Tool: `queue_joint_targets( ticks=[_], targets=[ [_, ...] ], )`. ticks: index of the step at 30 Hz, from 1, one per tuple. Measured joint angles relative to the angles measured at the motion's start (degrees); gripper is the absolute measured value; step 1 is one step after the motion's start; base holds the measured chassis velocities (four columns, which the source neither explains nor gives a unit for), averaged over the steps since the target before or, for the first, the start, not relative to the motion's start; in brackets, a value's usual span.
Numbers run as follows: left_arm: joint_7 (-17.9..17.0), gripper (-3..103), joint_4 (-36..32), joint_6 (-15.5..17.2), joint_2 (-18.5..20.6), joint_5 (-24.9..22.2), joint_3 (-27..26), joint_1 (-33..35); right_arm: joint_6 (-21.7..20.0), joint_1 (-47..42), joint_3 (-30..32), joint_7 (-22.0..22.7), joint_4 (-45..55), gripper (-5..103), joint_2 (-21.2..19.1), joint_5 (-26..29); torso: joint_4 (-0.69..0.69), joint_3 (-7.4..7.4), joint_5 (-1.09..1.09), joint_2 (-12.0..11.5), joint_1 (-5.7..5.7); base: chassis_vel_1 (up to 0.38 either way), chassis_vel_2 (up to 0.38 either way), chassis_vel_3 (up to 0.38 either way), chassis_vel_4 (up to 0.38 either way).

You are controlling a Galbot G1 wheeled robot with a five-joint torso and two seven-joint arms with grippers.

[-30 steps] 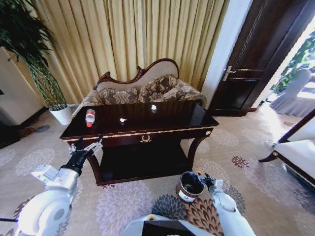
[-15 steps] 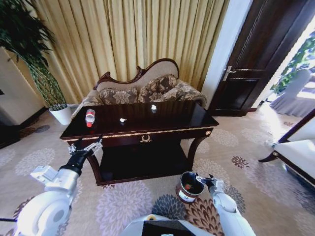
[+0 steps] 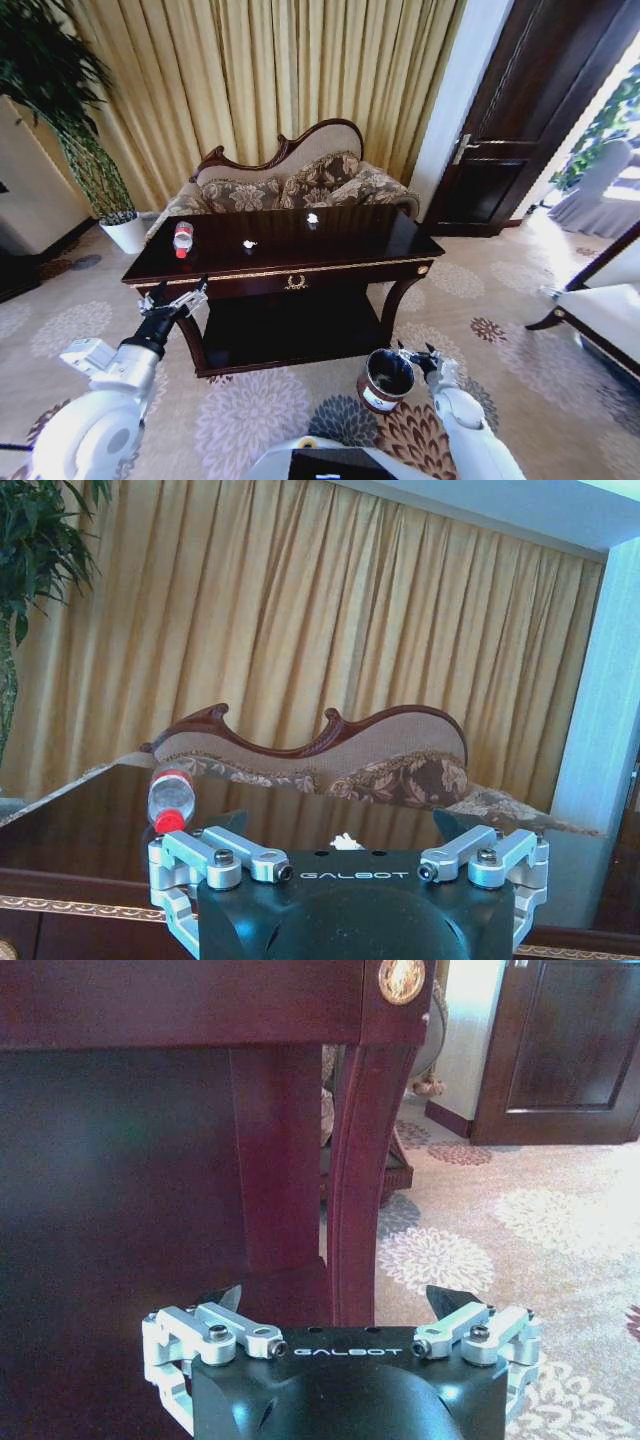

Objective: Move to the front of the table and place the trash on the table into the trash bin.

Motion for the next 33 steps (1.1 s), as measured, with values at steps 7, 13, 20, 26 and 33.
queue_joint_targets(
  ticks=[7, 13, 20, 26, 33],
  targets=[
    [0.10, 100, 0.00, 0.02, 0.28, 0.47, 0.01, -0.06, -0.02, -0.04, 0.16, 0.37, -0.46, 100, 0.11, -0.34, 0.00, 0.00, 0.00, 0.00, 0.00, 0.000, 0.000, 0.000, 0.000],
    [0.15, 100, 0.00, 0.05, 0.31, 0.51, 0.10, -0.13, 0.40, -0.22, 0.48, 1.08, 0.37, 100, 0.21, 0.10, 0.00, 0.00, 0.01, 0.00, 0.00, 0.000, 0.000, 0.000, 0.000],
    [0.23, 100, 0.00, 0.05, 0.29, 0.54, 0.06, -0.16, 1.12, -0.19, 2.13, 2.26, 6.24, 100, -0.39, 2.32, 0.01, 0.00, 0.00, 0.00, 0.00, 0.014, 0.009, 0.015, 0.013],
    [0.48, 100, 0.01, -0.21, -0.22, 0.75, 0.00, -0.08, 0.48, 0.01, 3.82, 3.25, 12.42, 100, -1.47, 6.00, 0.00, 0.00, 0.00, 0.00, 0.00, 0.006, 0.009, 0.007, 0.006],
    [-0.13, 100, 0.19, -2.50, -0.57, 2.01, -0.18, 0.49, -0.46, -0.25, 4.36, 4.09, 22.63, 100, -1.78, 8.43, -0.01, 0.00, -0.01, 0.00, 0.00, 0.000, 0.000, 0.000, 0.000]
  ],
)
